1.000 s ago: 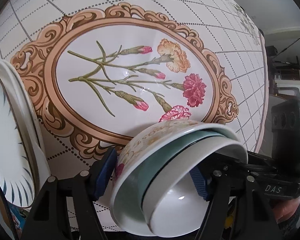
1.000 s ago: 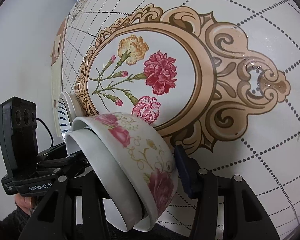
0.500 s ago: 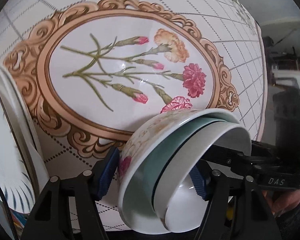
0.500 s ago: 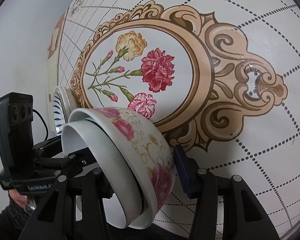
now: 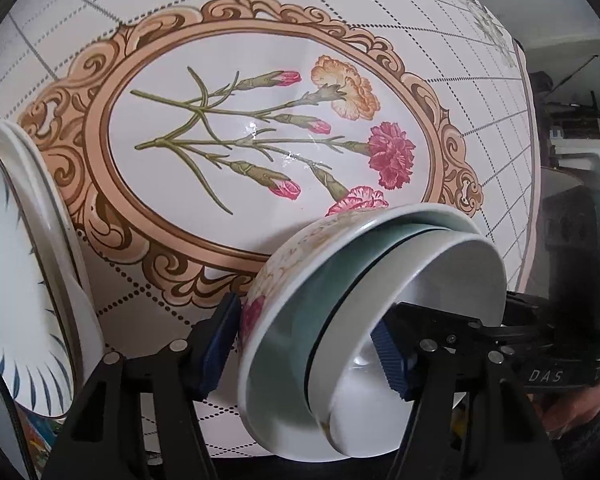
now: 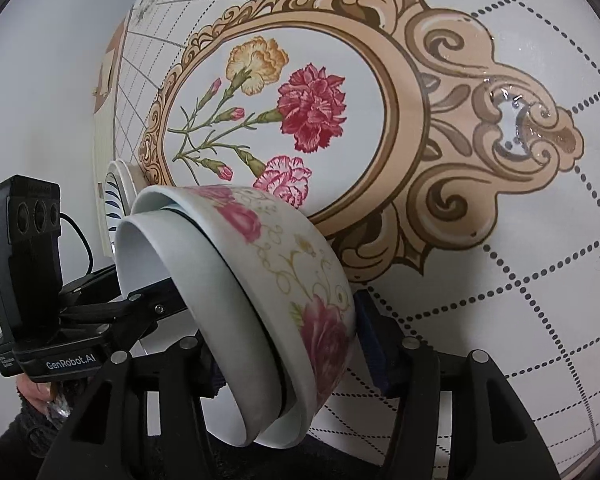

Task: Organize plates and bowls
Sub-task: 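Lift the nested bowls with both grippers off the tablecloth, then carry the nested bowls over the blue-leaf plate on the stack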

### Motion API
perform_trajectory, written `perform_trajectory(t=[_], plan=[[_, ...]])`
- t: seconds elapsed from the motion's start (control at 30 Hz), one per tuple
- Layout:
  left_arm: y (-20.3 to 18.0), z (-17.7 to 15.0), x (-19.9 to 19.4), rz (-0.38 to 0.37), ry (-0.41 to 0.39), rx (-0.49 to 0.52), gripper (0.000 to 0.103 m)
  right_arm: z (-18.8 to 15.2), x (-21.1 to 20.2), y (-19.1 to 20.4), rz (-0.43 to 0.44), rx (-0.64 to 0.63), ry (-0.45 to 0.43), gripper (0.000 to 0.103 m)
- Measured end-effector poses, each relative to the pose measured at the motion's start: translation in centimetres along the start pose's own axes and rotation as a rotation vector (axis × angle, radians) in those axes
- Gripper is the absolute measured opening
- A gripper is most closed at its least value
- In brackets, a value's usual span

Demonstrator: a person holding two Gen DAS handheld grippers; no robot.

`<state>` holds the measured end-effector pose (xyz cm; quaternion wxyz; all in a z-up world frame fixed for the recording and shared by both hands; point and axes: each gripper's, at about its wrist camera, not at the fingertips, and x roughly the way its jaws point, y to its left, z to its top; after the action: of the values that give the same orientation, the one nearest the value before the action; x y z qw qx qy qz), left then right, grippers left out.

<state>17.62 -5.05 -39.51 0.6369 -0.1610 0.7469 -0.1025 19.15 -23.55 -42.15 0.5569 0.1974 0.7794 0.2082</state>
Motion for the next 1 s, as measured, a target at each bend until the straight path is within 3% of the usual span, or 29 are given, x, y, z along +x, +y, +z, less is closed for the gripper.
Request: perform_trajectory(t=[0.5, 1.0], plan=[[-0.9, -0.5, -0.8, 0.033, -0.034, -0.027, 0.062, -1.1, -0.5, -0.2, 0.030, 0.030, -0.014, 0.053], [-1.2, -1.3, -1.0, 0.040, -0.070, -0.043, 0.062, -0.4, -1.6, 1.1, -0.027, -0.050, -0.055, 0.053]])
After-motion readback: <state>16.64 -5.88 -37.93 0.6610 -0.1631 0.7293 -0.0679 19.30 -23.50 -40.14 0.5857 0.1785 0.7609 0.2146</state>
